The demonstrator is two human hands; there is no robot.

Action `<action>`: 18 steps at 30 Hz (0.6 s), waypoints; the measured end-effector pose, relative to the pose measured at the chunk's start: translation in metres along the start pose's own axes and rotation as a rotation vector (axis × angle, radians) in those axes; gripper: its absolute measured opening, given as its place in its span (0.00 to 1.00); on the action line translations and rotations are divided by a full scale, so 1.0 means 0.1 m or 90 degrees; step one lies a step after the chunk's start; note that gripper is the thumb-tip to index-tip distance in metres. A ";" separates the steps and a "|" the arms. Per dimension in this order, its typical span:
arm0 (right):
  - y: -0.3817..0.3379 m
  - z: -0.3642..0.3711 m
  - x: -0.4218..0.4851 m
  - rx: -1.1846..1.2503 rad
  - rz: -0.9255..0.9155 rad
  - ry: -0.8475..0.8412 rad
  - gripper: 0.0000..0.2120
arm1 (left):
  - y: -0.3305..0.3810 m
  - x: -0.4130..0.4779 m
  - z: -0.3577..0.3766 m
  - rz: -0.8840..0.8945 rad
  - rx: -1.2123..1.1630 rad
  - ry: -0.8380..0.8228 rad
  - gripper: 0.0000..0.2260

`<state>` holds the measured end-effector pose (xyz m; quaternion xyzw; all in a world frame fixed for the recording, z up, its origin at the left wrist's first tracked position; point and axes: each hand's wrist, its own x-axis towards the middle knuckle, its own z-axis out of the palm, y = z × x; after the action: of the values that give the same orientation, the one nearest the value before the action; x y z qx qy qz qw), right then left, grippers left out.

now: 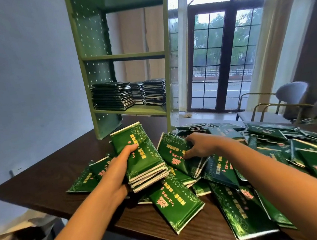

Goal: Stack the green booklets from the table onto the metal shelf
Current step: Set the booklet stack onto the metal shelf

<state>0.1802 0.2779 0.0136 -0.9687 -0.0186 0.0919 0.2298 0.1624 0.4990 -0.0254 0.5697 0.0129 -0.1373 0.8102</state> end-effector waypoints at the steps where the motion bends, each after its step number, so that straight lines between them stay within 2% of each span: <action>1: 0.00 0.02 0.01 -0.004 -0.001 0.000 0.13 | -0.03 -0.01 0.03 -0.016 -0.010 0.001 0.15; 3: 0.00 0.04 0.01 -0.005 -0.004 0.024 0.11 | -0.09 -0.01 0.06 -0.011 -0.032 0.001 0.14; 5: 0.03 0.03 0.00 0.035 -0.005 0.076 0.10 | -0.06 0.06 0.11 -0.003 -0.028 0.025 0.17; 8: 0.06 0.00 -0.04 0.168 -0.010 0.165 0.08 | -0.01 0.11 0.13 0.006 -0.036 0.057 0.19; 13: 0.08 -0.08 -0.11 0.444 -0.038 0.329 0.15 | 0.04 0.17 0.15 0.002 -0.042 0.061 0.22; 15: 0.05 -0.10 -0.15 0.584 -0.053 0.320 0.20 | 0.05 0.18 0.18 -0.002 -0.035 0.069 0.20; 18: -0.04 -0.09 -0.25 0.784 -0.089 0.240 0.22 | 0.05 0.25 0.20 -0.003 -0.023 0.076 0.23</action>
<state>0.1575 0.2755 0.0271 -0.6554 0.0152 -0.1011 0.7483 0.1850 0.4769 -0.0179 0.5620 0.0650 -0.1043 0.8179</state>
